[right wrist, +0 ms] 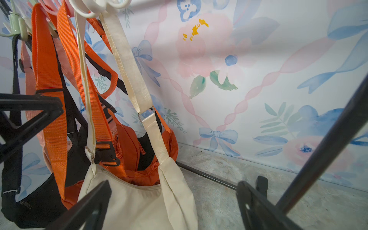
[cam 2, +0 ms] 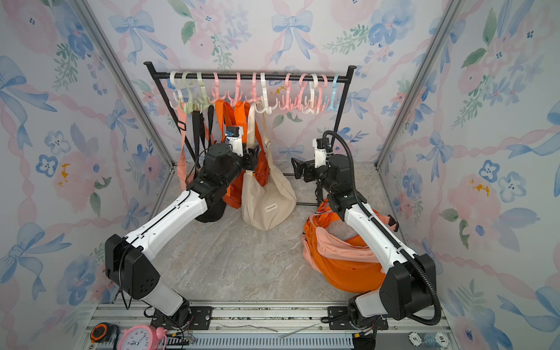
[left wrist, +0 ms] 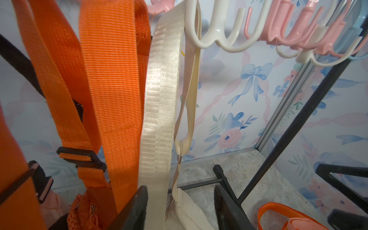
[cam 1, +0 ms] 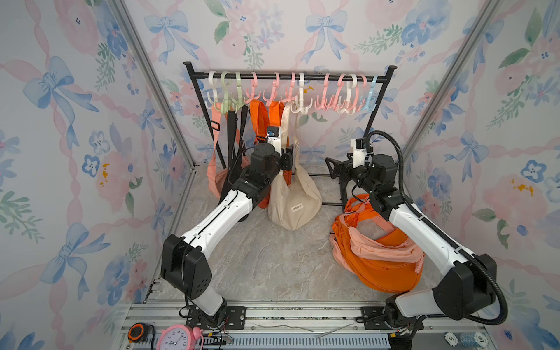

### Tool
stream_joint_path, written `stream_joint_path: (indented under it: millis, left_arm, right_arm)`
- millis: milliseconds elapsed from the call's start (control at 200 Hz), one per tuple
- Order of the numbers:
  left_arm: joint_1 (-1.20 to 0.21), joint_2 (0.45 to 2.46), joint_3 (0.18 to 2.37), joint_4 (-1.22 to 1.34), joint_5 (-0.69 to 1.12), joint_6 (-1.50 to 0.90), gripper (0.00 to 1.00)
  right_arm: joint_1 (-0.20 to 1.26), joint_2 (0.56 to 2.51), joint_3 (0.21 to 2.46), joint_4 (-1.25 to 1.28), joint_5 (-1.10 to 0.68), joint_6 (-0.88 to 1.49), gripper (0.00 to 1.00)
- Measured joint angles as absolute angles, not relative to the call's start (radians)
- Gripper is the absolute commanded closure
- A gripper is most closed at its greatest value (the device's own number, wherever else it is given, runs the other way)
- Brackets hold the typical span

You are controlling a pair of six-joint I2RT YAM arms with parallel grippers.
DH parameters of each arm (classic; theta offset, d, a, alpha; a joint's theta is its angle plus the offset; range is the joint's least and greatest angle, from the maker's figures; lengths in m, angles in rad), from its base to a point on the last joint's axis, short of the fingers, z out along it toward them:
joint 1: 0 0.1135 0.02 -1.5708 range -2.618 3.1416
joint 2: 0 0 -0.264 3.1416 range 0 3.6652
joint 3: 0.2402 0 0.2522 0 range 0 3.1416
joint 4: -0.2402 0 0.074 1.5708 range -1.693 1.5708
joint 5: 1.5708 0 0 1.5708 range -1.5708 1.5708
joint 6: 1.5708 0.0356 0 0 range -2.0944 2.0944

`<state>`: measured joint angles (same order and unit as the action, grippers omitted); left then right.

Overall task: Take the bag off the hook
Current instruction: Pick up the bag from the hook.

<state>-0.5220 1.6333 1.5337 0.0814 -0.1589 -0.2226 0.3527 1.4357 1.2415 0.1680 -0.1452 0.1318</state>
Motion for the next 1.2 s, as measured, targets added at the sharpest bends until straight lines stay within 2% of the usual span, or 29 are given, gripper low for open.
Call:
stream_joint_path:
  millis: [145,380,635,695,735,780,890,930,1065,1200]
  left_arm:
    - [-0.510,1.704,1.608,0.038,-0.138,-0.214,0.47]
    - [-0.502,1.763,1.654,-0.004,-0.130,-0.196,0.60]
    - [-0.484,1.773,1.665,-0.010,-0.129,-0.181,0.80]
    - [-0.481,1.774,1.665,-0.010,-0.130,-0.181,0.81]
    - [-0.478,1.774,1.665,-0.010,-0.130,-0.182,0.78]
    - [-0.477,1.774,1.665,-0.010,-0.130,-0.178,0.71]
    - [-0.477,1.774,1.665,-0.011,-0.122,-0.176,0.42]
    - [-0.477,1.774,1.665,-0.010,-0.118,-0.182,0.36]
    - [-0.477,1.778,1.671,-0.014,-0.106,-0.176,0.32]
    - [-0.477,1.816,1.719,-0.025,-0.111,-0.167,0.35]
  right_arm:
    - [0.358,1.459,1.256,0.178,-0.165,0.128,0.01]
    - [0.362,1.494,1.270,0.178,-0.187,0.125,0.00]
    - [0.362,1.518,1.304,0.186,-0.226,0.112,0.00]
    - [0.362,1.529,1.317,0.190,-0.241,0.110,0.00]
    - [0.362,1.539,1.325,0.193,-0.249,0.109,0.00]
    - [0.363,1.548,1.332,0.196,-0.258,0.106,0.00]
    - [0.364,1.566,1.346,0.196,-0.271,0.102,0.00]
    - [0.366,1.570,1.350,0.197,-0.276,0.102,0.00]
    - [0.372,1.574,1.357,0.196,-0.284,0.098,0.00]
    - [0.375,1.574,1.361,0.196,-0.285,0.095,0.00]
